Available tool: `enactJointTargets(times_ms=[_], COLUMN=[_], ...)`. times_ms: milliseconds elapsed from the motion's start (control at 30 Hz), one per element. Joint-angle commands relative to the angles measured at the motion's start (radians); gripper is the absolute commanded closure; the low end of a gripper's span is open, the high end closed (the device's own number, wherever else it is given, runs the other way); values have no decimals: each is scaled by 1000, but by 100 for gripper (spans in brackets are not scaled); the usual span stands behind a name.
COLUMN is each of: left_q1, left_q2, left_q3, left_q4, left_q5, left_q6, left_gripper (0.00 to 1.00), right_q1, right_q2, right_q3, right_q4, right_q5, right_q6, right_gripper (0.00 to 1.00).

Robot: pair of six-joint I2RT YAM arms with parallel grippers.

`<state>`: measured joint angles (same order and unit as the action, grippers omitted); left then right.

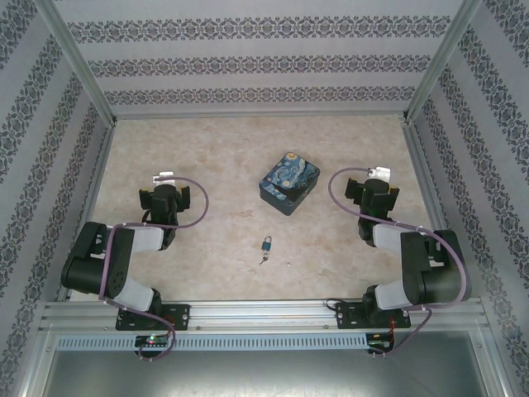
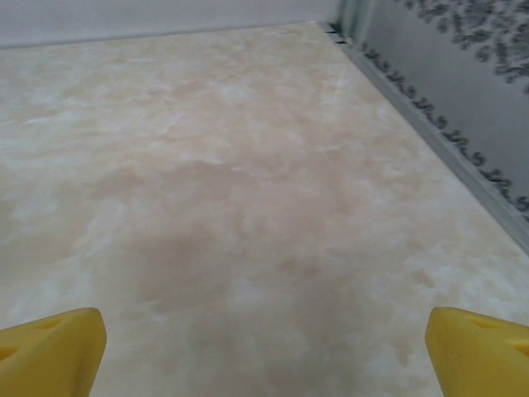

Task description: Unlock a padlock with a key

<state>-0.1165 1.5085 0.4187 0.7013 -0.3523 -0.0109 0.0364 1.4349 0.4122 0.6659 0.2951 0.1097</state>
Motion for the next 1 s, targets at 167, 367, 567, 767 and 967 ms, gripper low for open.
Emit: enactJointTargets(times_ms=[167, 367, 567, 767, 967], left_q1=[103, 113, 113, 113, 110], left_q2=[57, 52, 57, 56, 55], left_q3=[-9, -5, -9, -8, -8], left_q4=[149, 120, 143, 137, 137], left_q5=[278, 299, 297, 299, 294], left_q6=[-14, -17, -16, -15, -12], left_gripper=[1, 1, 1, 0, 1], right_q1=[-6, -18, -10, -11, -11], right_q2=[77, 72, 69, 69, 72], right_q3=[-28, -24, -24, -24, -21], right_q4=[229, 217, 215, 213, 210], right_q5=[-187, -217, -221, -222, -225], right_q6=[-70, -69, -80, -78, -79], right_gripper=[2, 2, 2, 2, 2])
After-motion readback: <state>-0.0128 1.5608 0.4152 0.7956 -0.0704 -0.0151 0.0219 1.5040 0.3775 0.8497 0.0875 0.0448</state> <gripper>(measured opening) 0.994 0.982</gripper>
